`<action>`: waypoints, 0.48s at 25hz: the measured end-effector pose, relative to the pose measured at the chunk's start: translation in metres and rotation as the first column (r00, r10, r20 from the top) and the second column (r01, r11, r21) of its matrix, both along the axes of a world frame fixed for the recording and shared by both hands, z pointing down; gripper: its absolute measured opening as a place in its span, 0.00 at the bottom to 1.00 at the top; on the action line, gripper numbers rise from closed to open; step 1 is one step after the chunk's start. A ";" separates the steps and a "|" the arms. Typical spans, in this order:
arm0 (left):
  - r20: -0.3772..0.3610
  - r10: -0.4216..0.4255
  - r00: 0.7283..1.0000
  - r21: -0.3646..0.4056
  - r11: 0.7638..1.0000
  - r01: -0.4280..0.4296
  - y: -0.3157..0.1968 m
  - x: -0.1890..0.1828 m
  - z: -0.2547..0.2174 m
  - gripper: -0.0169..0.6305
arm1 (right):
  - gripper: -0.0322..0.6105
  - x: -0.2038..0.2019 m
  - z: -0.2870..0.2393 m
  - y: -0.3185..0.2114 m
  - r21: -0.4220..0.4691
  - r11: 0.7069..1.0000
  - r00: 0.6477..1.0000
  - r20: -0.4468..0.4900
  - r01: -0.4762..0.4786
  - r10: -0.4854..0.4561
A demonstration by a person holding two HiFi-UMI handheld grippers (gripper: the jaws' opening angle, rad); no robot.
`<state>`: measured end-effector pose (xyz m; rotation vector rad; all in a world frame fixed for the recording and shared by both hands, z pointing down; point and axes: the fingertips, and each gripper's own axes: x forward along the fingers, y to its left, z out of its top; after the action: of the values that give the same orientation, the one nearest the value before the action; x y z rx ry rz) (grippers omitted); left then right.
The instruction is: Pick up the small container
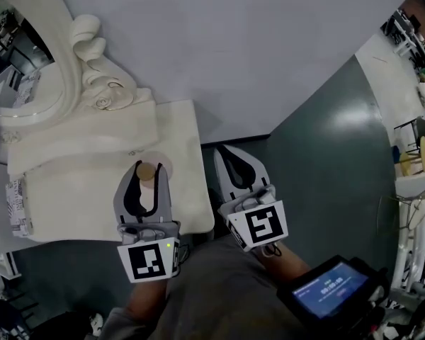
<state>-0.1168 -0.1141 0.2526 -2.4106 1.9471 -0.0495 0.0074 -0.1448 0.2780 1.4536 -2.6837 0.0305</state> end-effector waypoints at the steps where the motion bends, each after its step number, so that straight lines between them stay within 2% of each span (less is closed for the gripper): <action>1: 0.002 -0.001 1.000 0.010 1.000 0.001 0.003 -0.001 -0.003 0.25 | 0.07 0.000 -0.003 0.003 0.010 1.000 1.000 -0.002 -0.002 0.002; 5: 0.006 -0.007 1.000 0.041 0.999 0.007 0.014 -0.004 -0.015 0.25 | 0.07 0.001 -0.017 0.014 0.052 0.999 1.000 -0.001 -0.005 0.005; 12: -0.007 -0.039 0.999 0.037 0.999 0.040 0.016 -0.016 -0.020 0.25 | 0.07 -0.001 -0.024 0.020 0.076 0.997 1.000 -0.007 -0.005 0.005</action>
<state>-0.1327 -0.0985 0.2329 -2.3525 1.9804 -0.0073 0.0066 -0.1247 0.2538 1.4780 -2.7033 -0.0773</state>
